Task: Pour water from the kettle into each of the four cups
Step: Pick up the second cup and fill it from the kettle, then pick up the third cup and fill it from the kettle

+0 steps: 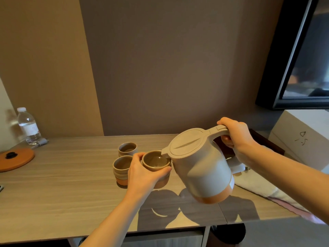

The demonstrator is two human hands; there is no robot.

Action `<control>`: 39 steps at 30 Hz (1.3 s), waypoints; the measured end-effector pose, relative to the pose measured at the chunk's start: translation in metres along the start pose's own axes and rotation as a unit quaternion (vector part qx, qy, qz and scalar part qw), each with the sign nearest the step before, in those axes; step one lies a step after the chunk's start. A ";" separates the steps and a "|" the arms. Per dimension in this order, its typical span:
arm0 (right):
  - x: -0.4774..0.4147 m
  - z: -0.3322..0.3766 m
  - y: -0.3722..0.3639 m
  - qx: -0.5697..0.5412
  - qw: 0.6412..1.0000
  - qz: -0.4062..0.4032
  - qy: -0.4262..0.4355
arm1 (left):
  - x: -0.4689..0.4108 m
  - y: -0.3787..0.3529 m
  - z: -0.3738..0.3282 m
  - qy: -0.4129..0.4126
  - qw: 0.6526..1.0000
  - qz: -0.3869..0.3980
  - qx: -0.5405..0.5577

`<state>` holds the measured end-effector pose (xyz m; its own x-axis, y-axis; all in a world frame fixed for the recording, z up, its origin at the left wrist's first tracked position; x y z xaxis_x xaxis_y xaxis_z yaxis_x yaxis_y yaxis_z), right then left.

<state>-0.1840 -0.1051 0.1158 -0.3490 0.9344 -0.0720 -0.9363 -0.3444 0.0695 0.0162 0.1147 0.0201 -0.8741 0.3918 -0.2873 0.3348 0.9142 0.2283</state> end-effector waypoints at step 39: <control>-0.087 -0.064 -0.007 -0.117 0.988 -0.088 -0.050 | -0.181 -0.088 0.052 0.031 0.988 0.089 -0.122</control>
<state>-0.1491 -0.1900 0.0582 -0.1851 0.9820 0.0377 -0.9698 -0.1763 -0.1682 0.1632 -0.0316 0.0032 -0.8313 0.5301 -0.1671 0.3966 0.7763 0.4901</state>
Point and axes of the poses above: each hand's wrist, its own x-axis away from the middle knuckle, its own y-axis out of the back of the hand, z = x × y, the point moved 10 cm from there along -x, towards the middle knuckle, and after that the axes turned 5 degrees about -z, right-handed, at the moved point
